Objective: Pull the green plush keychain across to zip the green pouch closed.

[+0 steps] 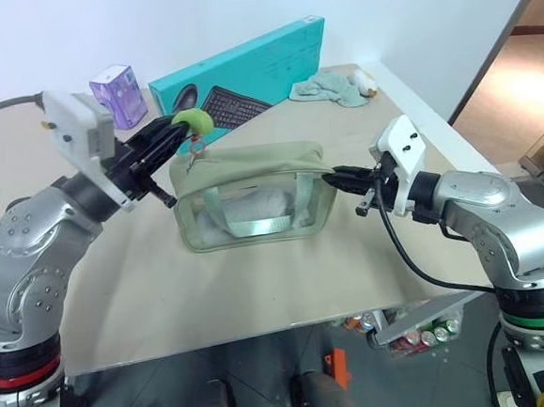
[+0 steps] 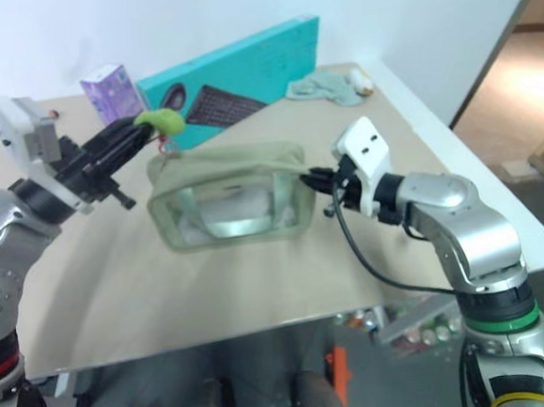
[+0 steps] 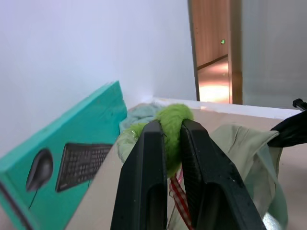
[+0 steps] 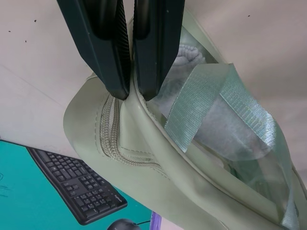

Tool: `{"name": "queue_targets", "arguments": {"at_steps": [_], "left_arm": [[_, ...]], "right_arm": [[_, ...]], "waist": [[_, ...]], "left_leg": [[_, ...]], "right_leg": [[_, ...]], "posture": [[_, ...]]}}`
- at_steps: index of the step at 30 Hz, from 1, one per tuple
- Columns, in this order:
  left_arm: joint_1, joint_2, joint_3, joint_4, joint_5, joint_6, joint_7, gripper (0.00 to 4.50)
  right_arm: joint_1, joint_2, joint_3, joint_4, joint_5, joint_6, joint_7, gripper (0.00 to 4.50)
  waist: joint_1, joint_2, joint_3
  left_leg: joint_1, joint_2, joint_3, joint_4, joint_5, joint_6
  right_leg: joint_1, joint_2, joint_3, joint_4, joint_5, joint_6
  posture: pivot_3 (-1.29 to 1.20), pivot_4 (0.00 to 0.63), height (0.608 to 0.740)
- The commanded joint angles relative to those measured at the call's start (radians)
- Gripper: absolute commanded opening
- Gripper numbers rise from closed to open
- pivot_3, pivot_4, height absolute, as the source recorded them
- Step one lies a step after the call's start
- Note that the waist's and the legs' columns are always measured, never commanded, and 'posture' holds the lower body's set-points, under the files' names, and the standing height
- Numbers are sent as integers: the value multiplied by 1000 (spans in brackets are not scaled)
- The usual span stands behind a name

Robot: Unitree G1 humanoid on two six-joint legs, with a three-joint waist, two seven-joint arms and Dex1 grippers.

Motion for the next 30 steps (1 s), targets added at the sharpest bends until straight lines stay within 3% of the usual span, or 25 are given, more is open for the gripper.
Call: {"name": "queue_targets", "arguments": {"at_steps": [1, 15, 24, 30], "left_arm": [[-37, 26, -42, 4, 72, -32, -25, 537], [-214, -22, -189, 114, 238, -134, -145, 537], [-292, 20, -308, 205, 426, -265, -283, 537], [-331, -67, -325, 219, 419, -268, -304, 537]], "right_arm": [[-21, -8, -8, -4, -3, -17, 6, 0], [-27, -11, -8, 7, -13, -31, 17, 0], [-34, -7, -10, 8, -17, -31, 13, 0], [-42, -3, -8, 13, -18, -29, 9, 0]], "waist": [[0, 0, 0], [3, 0, 0], [4, 0, 0], [4, 0, 0]], "left_leg": [[0, 0, 0, 0, 0, 0], [-1, 0, 0, 0, 0, 0], [-1, -1, 0, 0, 0, 0], [-1, -1, 0, 0, 0, 0]], "right_leg": [[0, 0, 0, 0, 0, 0], [0, 0, 0, 0, 0, 0], [0, 0, 0, 0, 0, 1], [0, 0, 1, 0, 1, 2]], "posture": [[0, 150, 740], [0, 150, 740], [0, 150, 740], [0, 150, 740]]}}
